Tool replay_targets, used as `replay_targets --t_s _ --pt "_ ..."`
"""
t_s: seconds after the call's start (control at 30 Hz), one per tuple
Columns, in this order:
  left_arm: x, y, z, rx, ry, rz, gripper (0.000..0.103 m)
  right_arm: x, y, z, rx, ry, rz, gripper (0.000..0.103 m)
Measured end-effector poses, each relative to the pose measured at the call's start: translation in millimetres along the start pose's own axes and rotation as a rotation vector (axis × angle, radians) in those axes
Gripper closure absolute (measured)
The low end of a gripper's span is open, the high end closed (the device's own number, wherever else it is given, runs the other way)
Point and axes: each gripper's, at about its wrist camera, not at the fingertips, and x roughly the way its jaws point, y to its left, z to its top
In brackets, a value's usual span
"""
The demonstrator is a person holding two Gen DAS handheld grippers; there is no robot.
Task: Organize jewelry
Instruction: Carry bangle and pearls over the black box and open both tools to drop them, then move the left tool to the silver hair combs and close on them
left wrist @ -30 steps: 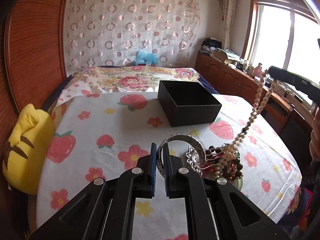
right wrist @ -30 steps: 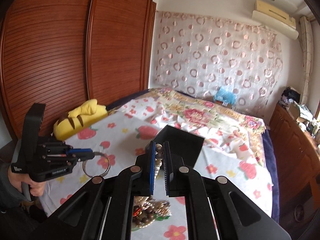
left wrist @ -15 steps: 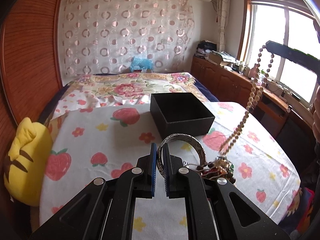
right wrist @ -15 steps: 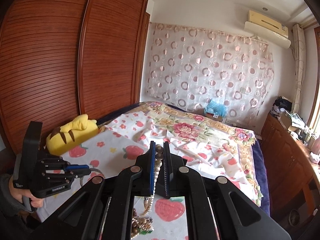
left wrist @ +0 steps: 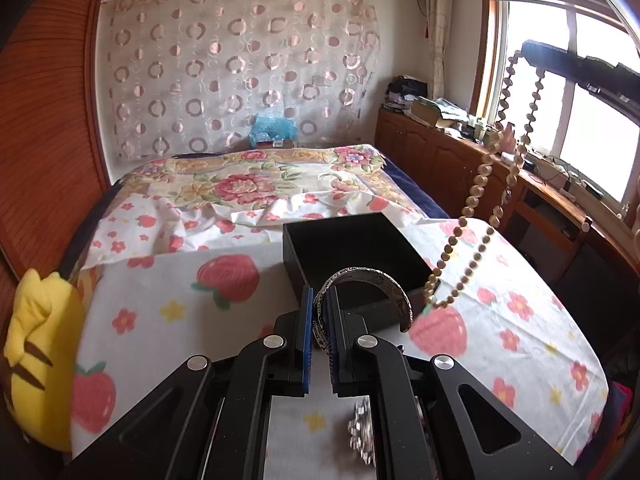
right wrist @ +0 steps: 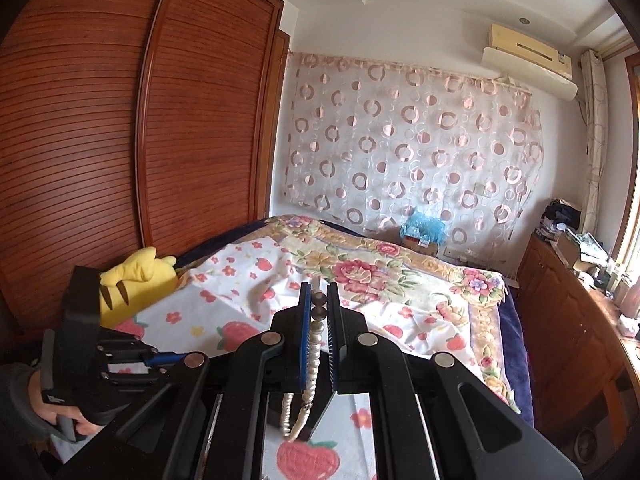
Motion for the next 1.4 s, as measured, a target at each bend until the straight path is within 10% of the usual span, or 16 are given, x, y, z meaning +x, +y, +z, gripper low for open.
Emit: replay_targets --t_s 0.57,1.07,1.4 --pt "80.2 -9.3 22.2 0.033 0.104 -0.011 0.096 75.9 -25.3 -4.5 0.03 0.042 0.077 0.094" --pt "40.5 -6.9 -5.2 0.03 0.098 -0.016 0.095 146.2 -13.7 -71.8 0.076 0.209 0.117 0.094" --pt "21.5 -5.1 -39.9 -0.003 0.128 -0.021 0.095 121.9 -5.3 -102.6 0.11 0.233 0.098 0.091"
